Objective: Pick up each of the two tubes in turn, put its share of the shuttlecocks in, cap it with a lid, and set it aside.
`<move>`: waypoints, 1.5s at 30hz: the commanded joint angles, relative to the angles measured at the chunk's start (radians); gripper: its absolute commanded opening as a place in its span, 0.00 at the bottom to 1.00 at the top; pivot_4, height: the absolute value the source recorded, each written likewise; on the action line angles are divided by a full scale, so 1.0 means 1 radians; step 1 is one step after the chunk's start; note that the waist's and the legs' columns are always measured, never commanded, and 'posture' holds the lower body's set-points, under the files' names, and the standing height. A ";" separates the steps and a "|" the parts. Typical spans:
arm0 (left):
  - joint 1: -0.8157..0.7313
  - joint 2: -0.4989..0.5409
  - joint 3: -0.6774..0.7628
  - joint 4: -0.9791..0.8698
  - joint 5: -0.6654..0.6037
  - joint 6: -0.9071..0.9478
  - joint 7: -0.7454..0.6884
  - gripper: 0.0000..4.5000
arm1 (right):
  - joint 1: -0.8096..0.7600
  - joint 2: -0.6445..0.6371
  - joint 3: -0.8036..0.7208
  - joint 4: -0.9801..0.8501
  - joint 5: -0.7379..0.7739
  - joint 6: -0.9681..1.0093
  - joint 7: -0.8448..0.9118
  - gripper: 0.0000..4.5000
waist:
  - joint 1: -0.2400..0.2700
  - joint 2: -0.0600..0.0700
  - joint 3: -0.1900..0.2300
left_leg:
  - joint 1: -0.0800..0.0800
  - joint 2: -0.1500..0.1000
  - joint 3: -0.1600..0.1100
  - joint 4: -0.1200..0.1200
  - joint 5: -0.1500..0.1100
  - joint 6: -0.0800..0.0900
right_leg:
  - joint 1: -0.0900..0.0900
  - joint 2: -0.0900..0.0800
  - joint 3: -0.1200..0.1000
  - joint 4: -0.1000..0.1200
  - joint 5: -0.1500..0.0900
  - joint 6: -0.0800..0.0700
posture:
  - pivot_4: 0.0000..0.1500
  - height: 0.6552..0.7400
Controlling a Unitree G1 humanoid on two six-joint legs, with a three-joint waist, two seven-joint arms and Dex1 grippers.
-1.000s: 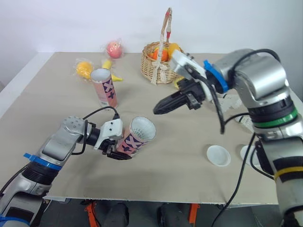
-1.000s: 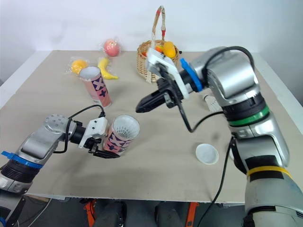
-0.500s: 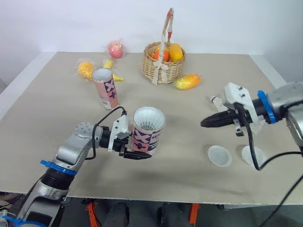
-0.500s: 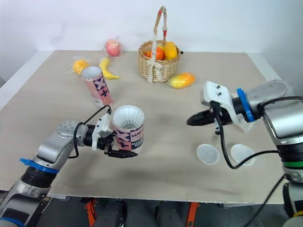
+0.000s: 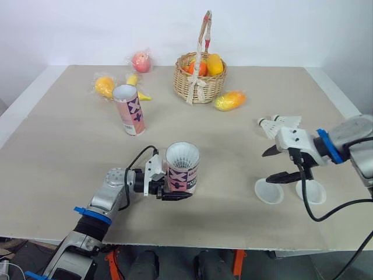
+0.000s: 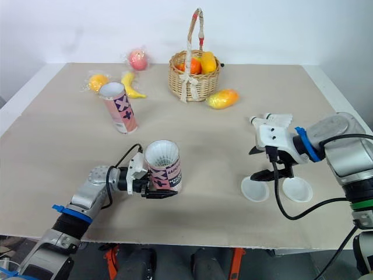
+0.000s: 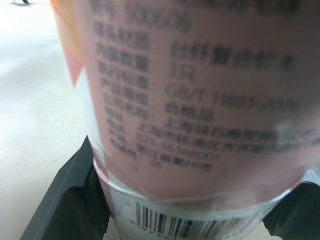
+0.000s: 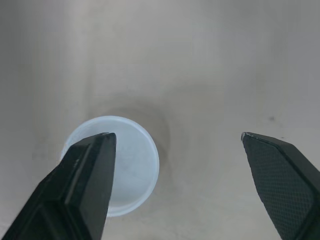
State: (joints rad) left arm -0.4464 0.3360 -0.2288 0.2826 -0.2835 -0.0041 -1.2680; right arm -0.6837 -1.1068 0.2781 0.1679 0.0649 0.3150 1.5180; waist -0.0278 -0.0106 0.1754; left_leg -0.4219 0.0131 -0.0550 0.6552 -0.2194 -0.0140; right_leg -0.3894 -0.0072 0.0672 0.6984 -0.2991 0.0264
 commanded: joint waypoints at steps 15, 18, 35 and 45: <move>0.000 -0.029 0.003 -0.004 0.006 -0.057 0.008 0.68 | -0.018 0.046 0.081 0.125 -0.221 -0.104 -0.046 0.98 | 0.004 0.000 0.000 | 0.000 0.000 0.000 0.000 0.001 -0.001 | 0.001 0.001 0.000 0.000 0.000 0.001 | 1.00 1.00; -0.003 -0.029 0.004 0.000 0.018 -0.073 0.016 0.68 | -0.019 0.048 0.089 0.144 -0.251 -0.137 -0.058 0.98 | 0.005 0.000 0.000 | 0.001 0.000 -0.001 0.001 0.001 -0.002 | 0.002 0.001 0.000 0.000 0.001 0.001 | 1.00 1.00; -0.026 -0.060 0.039 0.048 -0.018 -0.028 0.036 0.68 | -0.058 0.062 0.042 0.060 -0.182 -0.133 0.050 0.03 | 0.003 0.000 0.000 | 0.009 0.000 0.000 0.000 0.005 -0.002 | 0.008 0.002 0.003 0.000 0.003 0.004 | 1.00 1.00; -0.022 -0.064 0.043 0.067 -0.018 -0.029 0.037 0.68 | -0.080 0.046 -0.032 -0.029 -0.047 -0.061 0.077 0.03 | 0.004 0.000 0.000 | 0.008 -0.001 0.000 -0.001 0.005 -0.002 | 0.008 0.001 0.003 0.000 0.003 0.004 | 1.00 1.00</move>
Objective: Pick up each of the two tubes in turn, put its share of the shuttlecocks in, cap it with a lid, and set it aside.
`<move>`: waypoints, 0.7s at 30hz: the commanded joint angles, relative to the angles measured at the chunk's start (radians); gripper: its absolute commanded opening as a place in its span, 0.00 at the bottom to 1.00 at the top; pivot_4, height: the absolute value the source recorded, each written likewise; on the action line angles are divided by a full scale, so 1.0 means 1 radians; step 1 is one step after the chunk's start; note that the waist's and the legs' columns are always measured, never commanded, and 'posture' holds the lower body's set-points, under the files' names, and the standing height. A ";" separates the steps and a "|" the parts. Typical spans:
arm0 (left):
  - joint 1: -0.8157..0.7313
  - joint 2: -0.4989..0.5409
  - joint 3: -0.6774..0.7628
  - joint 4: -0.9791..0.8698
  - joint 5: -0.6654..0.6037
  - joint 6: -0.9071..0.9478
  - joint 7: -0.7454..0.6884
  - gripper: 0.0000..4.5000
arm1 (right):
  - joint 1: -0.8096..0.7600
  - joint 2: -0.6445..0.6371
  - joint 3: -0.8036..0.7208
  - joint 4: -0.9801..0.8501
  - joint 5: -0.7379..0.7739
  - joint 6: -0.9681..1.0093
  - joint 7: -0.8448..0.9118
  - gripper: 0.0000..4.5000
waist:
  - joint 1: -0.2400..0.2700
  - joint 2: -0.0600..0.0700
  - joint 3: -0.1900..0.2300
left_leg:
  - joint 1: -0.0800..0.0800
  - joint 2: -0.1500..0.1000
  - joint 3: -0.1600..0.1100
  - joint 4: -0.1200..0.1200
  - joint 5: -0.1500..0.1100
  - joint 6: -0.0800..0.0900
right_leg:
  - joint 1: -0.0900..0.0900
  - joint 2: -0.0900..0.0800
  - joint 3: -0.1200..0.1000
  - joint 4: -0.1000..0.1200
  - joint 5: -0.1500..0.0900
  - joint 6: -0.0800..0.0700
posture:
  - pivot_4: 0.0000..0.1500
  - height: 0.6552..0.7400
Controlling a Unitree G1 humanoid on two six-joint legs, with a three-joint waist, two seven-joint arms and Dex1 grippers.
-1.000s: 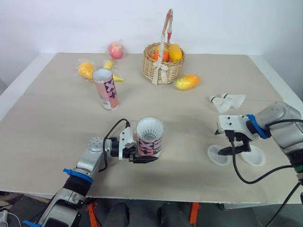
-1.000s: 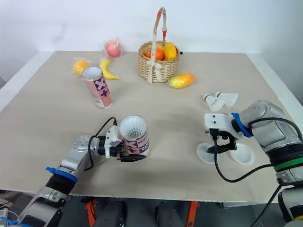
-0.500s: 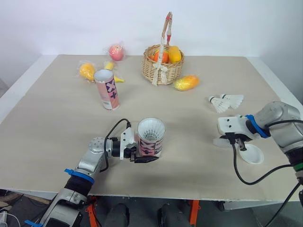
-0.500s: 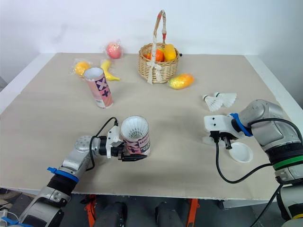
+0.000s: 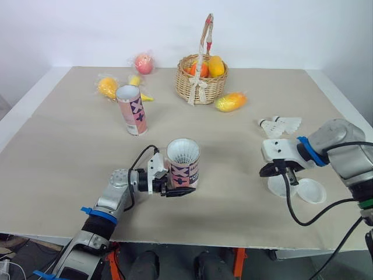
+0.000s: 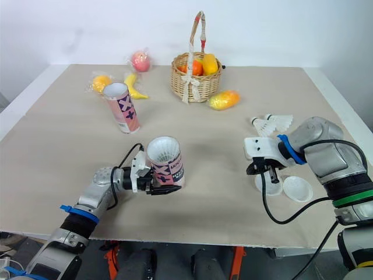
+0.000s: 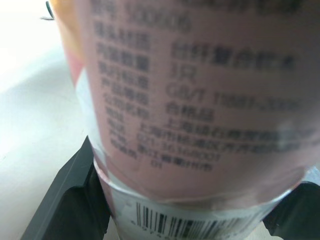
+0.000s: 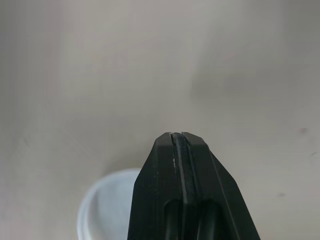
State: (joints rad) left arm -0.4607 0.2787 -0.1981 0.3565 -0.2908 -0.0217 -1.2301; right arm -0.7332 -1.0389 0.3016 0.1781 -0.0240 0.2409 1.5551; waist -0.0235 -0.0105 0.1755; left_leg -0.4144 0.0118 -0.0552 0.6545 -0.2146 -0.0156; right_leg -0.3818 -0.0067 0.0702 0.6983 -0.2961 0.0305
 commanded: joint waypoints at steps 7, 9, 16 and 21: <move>-0.007 -0.006 0.011 -0.003 -0.006 -0.013 -0.004 0.68 | -0.049 -0.006 -0.068 0.013 0.031 0.020 -0.032 0.03 | 0.000 0.000 0.000 | 0.000 0.000 0.000 0.000 0.000 0.000 | 0.000 0.000 0.000 0.000 0.000 0.000 | 1.00 1.00; -0.008 -0.005 0.011 -0.001 -0.006 -0.013 -0.006 0.68 | -0.024 -0.036 -0.068 -0.005 0.033 -0.015 -0.004 0.22 | 0.000 0.000 0.000 | 0.000 0.000 0.000 0.000 0.000 0.000 | 0.000 0.000 0.000 0.000 0.000 0.000 | 1.00 1.00; -0.009 0.000 0.014 0.005 -0.003 -0.018 -0.009 0.68 | -0.015 -0.086 -0.068 0.068 -0.011 -0.063 -0.004 0.63 | 0.000 0.001 0.000 | 0.000 0.000 0.000 0.000 0.000 0.000 | 0.000 0.000 0.000 0.000 0.000 0.000 | 1.00 1.00; -0.007 0.005 0.013 0.009 -0.002 -0.021 -0.010 0.68 | 0.001 -0.120 -0.055 0.103 -0.022 -0.099 0.009 0.63 | -0.001 0.001 0.000 | 0.000 0.000 0.001 0.000 0.000 0.000 | 0.000 0.000 0.000 0.000 0.000 0.000 | 1.00 1.00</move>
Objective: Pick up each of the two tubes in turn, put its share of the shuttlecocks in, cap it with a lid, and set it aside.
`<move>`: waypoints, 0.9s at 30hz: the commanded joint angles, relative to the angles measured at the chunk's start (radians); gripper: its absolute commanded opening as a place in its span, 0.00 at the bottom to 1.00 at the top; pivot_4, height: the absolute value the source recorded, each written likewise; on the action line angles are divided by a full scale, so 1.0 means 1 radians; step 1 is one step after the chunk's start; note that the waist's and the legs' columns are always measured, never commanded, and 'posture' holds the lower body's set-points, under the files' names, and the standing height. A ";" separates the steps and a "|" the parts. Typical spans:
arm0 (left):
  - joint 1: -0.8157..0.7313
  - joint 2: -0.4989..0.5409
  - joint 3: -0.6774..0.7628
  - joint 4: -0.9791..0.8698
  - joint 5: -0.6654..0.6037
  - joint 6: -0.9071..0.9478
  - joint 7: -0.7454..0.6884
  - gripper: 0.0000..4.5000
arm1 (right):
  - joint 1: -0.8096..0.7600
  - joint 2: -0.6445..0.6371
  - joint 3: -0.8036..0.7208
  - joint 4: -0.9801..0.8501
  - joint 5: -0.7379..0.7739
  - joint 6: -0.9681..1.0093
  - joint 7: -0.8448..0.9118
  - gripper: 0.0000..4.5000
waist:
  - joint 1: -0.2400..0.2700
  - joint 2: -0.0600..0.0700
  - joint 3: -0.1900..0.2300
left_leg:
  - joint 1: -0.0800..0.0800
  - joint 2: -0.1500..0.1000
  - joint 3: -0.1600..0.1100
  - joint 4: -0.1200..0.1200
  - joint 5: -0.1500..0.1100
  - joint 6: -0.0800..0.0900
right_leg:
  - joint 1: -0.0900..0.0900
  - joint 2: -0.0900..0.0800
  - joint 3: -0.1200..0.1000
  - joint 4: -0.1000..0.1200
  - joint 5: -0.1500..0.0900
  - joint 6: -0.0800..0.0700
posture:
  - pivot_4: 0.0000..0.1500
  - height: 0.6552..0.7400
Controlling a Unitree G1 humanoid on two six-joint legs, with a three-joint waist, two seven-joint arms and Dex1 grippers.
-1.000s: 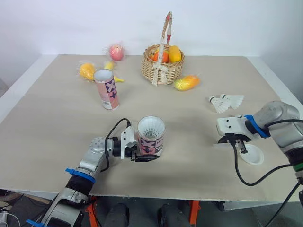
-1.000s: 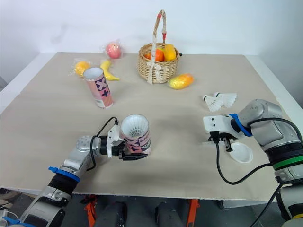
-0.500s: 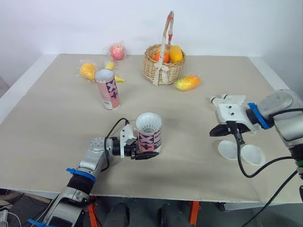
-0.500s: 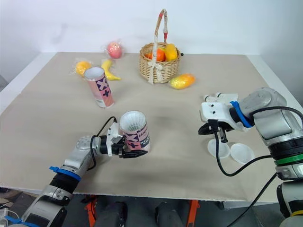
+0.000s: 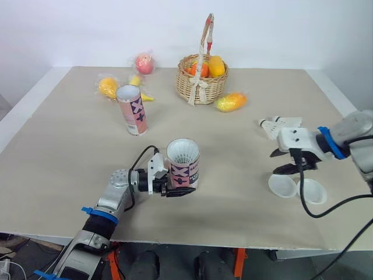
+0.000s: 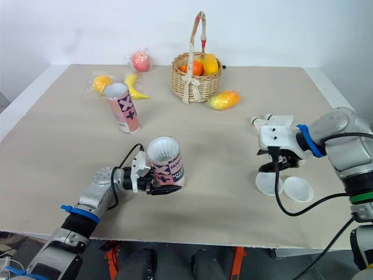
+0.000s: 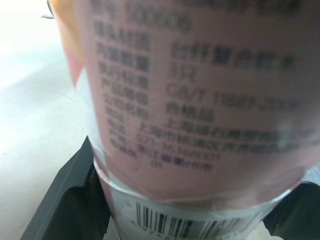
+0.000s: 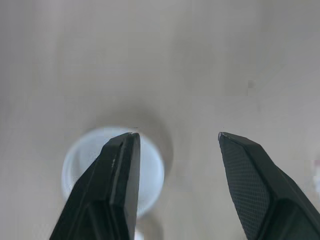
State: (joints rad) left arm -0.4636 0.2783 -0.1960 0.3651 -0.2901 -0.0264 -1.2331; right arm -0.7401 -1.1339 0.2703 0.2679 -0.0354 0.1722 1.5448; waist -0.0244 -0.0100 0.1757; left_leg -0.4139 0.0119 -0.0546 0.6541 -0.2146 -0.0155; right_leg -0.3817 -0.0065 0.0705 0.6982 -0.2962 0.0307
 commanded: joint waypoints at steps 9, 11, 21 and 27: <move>-0.004 0.011 0.010 0.005 -0.002 -0.022 -0.009 0.68 | -0.003 0.053 0.025 0.174 -0.106 -0.066 -0.033 0.63 | -0.001 0.000 0.000 | 0.001 0.000 0.001 0.000 0.000 0.000 | 0.000 0.000 0.001 0.000 0.000 0.000 | 1.00 1.00; -0.002 0.012 0.010 0.003 -0.002 -0.022 -0.009 0.68 | -0.010 0.065 0.033 0.206 -0.121 -0.076 -0.029 0.63 | -0.001 0.000 0.000 | 0.001 0.000 0.001 0.000 0.000 0.000 | 0.000 0.000 0.001 0.000 0.000 0.000 | 1.00 1.00; 0.007 0.016 0.013 -0.005 -0.002 -0.026 0.003 0.68 | -0.035 0.091 0.048 0.239 -0.147 -0.100 0.007 0.39 | -0.001 0.001 0.000 | 0.001 0.000 0.001 0.000 0.000 0.000 | 0.000 0.001 0.001 0.000 0.000 0.000 | 1.00 1.00; 0.006 0.012 0.013 -0.003 -0.002 -0.027 0.007 0.68 | -0.041 0.096 0.039 0.220 -0.139 -0.093 0.034 0.01 | -0.001 0.001 0.000 | 0.001 0.000 0.001 0.000 0.000 0.000 | 0.001 0.001 0.001 0.000 0.000 0.000 | 1.00 1.00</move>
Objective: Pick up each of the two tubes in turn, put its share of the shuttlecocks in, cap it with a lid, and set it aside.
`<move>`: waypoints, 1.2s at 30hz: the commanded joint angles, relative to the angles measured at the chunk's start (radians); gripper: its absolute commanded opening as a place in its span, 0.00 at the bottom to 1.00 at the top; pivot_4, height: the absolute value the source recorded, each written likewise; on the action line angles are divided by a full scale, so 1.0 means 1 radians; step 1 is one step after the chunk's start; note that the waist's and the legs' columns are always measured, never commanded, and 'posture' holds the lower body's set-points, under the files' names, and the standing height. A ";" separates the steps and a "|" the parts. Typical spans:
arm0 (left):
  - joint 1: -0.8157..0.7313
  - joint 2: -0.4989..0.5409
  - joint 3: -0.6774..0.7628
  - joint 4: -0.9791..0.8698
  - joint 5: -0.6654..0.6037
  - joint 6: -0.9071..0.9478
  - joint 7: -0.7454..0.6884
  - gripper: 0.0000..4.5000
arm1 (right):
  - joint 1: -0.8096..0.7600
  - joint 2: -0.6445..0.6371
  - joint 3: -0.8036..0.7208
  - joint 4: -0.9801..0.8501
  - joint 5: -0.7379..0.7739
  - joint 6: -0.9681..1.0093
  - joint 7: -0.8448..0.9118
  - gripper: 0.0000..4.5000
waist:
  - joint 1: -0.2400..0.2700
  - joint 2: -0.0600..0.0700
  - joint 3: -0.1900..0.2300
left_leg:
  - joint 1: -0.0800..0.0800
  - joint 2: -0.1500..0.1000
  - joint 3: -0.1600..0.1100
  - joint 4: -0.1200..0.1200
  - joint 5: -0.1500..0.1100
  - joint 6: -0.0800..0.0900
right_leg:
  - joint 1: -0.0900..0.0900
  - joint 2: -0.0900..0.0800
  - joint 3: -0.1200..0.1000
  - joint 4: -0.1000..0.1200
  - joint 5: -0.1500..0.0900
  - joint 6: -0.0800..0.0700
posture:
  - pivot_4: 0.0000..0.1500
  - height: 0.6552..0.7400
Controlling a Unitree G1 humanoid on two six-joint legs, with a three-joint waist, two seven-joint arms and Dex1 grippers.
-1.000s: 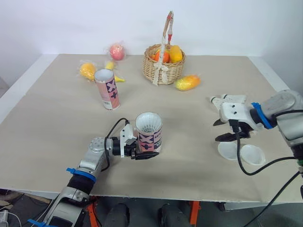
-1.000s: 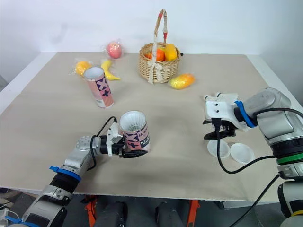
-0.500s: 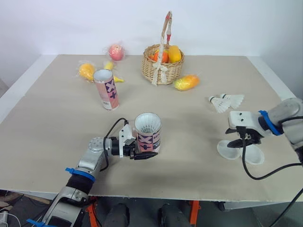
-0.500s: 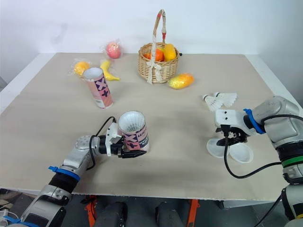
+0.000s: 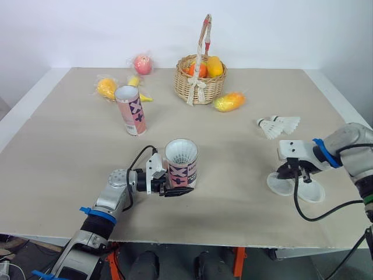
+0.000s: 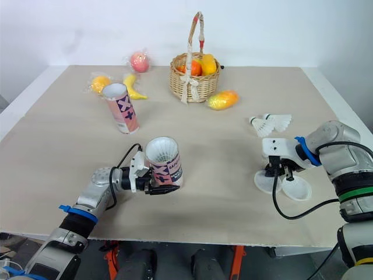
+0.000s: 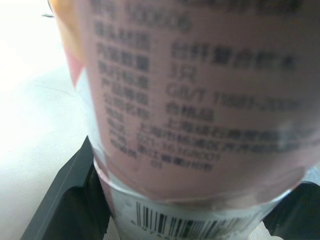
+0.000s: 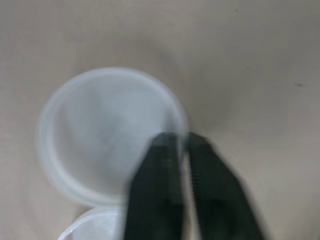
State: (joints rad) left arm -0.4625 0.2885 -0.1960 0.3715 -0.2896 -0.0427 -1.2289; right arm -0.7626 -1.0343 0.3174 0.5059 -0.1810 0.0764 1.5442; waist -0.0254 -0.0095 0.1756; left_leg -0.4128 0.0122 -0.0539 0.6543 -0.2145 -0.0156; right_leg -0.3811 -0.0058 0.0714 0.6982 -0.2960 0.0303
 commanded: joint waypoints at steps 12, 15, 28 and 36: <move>-0.003 -0.009 0.011 0.008 -0.002 -0.010 0.004 0.68 | -0.100 -0.042 -0.053 -0.414 0.386 0.335 0.070 0.01 | 0.001 0.002 0.001 | -0.001 0.000 -0.002 0.000 0.000 0.000 | 0.000 0.000 -0.001 0.000 0.000 0.000 | 1.00 1.00; -0.003 -0.004 0.007 0.008 0.000 0.002 0.000 0.68 | -0.159 -0.047 -0.069 -0.496 0.461 0.396 0.070 0.01 | 0.002 0.003 0.001 | -0.001 0.000 -0.002 -0.001 0.000 0.000 | -0.001 -0.001 -0.001 0.000 0.000 0.001 | 1.00 1.00; -0.076 -0.029 -0.026 0.110 0.036 0.004 -0.043 0.68 | -0.476 0.200 0.043 -0.589 0.505 0.486 0.038 0.01 | 0.002 0.003 0.001 | -0.001 0.000 -0.001 0.000 0.000 0.000 | -0.001 -0.001 -0.002 0.000 0.000 0.000 | 1.00 1.00; -0.086 -0.020 -0.021 0.126 0.042 0.004 -0.066 0.68 | -0.568 0.363 0.172 -0.457 0.342 0.325 0.033 0.01 | 0.002 0.003 0.000 | -0.003 0.000 -0.003 0.000 0.000 0.000 | -0.003 -0.001 -0.004 0.000 0.000 0.000 | 1.00 1.00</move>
State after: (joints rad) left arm -0.5571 0.2585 -0.2088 0.4818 -0.2646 -0.0442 -1.2931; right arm -1.2979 -0.6765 0.4888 0.0309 0.1937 0.4456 1.5633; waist -0.0237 -0.0067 0.1761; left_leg -0.4159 0.0121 -0.0566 0.6541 -0.2143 -0.0151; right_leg -0.3839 -0.0067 0.0676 0.6982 -0.2957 0.0298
